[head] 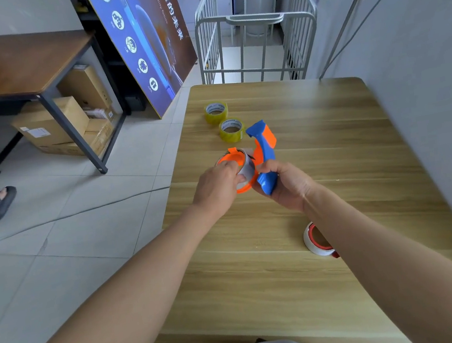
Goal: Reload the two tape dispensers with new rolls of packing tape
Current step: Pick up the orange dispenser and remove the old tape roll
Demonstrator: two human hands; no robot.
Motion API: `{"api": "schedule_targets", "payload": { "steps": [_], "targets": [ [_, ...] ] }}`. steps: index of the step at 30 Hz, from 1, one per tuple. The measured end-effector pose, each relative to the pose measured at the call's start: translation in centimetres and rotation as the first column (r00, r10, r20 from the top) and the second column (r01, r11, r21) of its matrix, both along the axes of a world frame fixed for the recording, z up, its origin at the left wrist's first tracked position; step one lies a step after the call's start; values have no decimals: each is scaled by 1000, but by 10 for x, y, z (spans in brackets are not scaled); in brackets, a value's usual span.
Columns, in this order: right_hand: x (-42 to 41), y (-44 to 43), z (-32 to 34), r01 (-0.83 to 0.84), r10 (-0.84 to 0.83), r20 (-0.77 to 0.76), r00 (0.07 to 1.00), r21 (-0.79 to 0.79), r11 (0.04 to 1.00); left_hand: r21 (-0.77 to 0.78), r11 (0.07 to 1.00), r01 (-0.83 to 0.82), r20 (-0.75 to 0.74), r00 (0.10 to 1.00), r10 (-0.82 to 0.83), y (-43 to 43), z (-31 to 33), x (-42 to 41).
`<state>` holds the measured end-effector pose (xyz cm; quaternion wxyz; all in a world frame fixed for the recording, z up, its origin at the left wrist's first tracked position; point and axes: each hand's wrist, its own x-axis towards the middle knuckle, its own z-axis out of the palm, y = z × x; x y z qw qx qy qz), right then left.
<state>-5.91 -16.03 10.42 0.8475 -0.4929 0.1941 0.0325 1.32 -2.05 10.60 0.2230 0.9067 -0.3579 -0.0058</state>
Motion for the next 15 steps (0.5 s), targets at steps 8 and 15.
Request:
{"api": "schedule_targets", "payload": {
  "steps": [8, 15],
  "targets": [
    [3, 4, 6, 16, -28, -62, 998, -193, 981, -71, 994, 83, 86, 993, -76, 8, 2, -2],
    [-3, 1, -4, 93, -172, -242, 955, -306, 947, -338, 912, -232, -354, 929, 105, 28, -9, 17]
  ]
}}
